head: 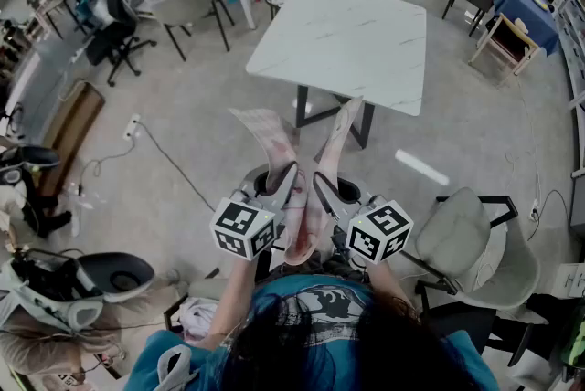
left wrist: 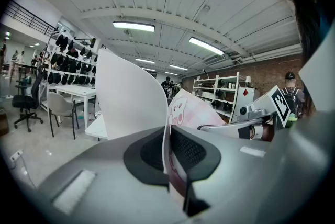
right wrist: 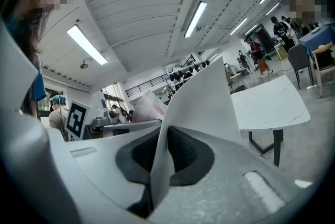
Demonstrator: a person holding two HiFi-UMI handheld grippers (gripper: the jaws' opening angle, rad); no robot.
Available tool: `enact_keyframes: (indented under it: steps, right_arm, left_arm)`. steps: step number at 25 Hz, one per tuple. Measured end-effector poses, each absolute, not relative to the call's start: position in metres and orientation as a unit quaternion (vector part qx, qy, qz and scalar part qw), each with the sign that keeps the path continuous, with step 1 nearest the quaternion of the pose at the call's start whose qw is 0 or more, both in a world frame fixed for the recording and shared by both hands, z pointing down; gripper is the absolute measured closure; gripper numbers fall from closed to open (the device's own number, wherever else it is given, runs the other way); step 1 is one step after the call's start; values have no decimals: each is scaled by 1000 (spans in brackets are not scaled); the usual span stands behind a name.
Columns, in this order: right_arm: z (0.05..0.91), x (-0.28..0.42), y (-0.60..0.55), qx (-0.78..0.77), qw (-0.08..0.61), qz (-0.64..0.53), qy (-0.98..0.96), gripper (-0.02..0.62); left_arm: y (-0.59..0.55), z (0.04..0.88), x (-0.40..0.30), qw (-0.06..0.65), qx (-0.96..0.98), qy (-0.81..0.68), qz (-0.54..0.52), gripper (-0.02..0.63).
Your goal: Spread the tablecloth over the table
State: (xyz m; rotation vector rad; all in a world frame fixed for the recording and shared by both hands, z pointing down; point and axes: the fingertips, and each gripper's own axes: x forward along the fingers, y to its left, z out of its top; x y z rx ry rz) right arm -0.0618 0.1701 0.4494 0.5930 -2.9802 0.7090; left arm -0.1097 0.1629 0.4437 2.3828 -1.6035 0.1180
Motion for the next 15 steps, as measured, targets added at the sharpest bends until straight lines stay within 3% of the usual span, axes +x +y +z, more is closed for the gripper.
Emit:
enact_keyframes:
  steps: [15]
  right_arm:
    - [451,-62,166,213,2,250,-944,583]
  left_arm:
    - [157,443,-107,125,842,-522,54,575]
